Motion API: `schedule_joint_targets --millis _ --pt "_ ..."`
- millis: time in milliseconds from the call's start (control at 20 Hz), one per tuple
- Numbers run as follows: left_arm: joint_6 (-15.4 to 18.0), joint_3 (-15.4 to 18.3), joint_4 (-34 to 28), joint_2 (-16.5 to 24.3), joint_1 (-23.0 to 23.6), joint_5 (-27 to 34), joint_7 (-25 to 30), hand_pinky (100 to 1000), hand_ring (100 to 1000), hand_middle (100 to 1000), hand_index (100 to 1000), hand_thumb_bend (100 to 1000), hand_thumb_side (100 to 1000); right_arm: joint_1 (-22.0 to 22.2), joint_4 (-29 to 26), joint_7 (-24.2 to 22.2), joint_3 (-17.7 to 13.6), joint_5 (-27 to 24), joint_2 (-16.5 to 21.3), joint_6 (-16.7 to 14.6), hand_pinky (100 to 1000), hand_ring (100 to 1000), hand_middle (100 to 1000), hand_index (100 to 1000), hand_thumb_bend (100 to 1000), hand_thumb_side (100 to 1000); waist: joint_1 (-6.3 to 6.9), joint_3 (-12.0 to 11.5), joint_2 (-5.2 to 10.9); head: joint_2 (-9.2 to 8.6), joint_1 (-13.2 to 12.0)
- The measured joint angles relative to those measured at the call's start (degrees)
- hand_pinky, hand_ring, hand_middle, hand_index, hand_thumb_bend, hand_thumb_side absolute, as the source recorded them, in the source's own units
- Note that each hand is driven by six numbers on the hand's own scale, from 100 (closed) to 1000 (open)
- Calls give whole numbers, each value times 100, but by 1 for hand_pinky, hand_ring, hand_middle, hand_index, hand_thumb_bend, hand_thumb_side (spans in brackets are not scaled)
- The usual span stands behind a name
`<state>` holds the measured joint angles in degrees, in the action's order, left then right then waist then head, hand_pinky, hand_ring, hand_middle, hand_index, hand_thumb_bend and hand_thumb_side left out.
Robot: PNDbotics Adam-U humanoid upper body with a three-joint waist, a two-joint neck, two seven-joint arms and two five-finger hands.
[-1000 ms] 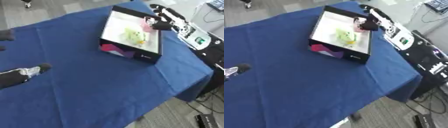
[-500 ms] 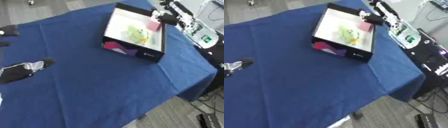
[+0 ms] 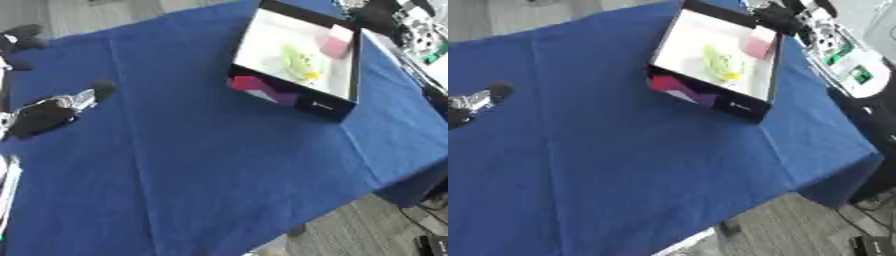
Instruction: Pick up the objects with one hand, pass them to the other hand, and then place them into the box on the other side of the table.
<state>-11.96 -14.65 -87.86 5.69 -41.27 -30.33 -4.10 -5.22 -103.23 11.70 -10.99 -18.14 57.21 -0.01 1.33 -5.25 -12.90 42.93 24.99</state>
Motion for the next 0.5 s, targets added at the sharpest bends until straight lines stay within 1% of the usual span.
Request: schedule_joint_targets --millis 200,500 --pt "-270 219 -13 446 51 260 -12 768 856 680 874 854 451 157 -293 105 -66 -362 64 -55 1000 1000 1000 1000 100 505 61 -16 90 81 -279" --pt "-669 417 52 1247 56 601 248 777 860 687 873 879 449 279 -555 181 -156 -830 161 -92 1000 1000 1000 1000 100 511 109 -31 148 86 -705"
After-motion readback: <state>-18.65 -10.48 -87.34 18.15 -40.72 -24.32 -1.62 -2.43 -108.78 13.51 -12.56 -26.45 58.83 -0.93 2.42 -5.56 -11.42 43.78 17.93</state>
